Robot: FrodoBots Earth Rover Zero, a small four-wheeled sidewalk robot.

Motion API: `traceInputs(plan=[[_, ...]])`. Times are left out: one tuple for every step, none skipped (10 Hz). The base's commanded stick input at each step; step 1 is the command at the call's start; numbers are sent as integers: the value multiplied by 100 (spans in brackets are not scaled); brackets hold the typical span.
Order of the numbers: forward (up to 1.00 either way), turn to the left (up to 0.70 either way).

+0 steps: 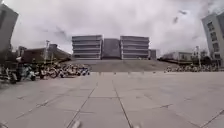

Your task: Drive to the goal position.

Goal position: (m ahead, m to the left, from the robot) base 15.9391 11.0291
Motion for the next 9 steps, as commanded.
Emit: traceInputs(plan=[[100,-2],[100,-8],[100,-20],[100,-14],[100,0],[100,0],[100,0],[100,0],[100,0]])
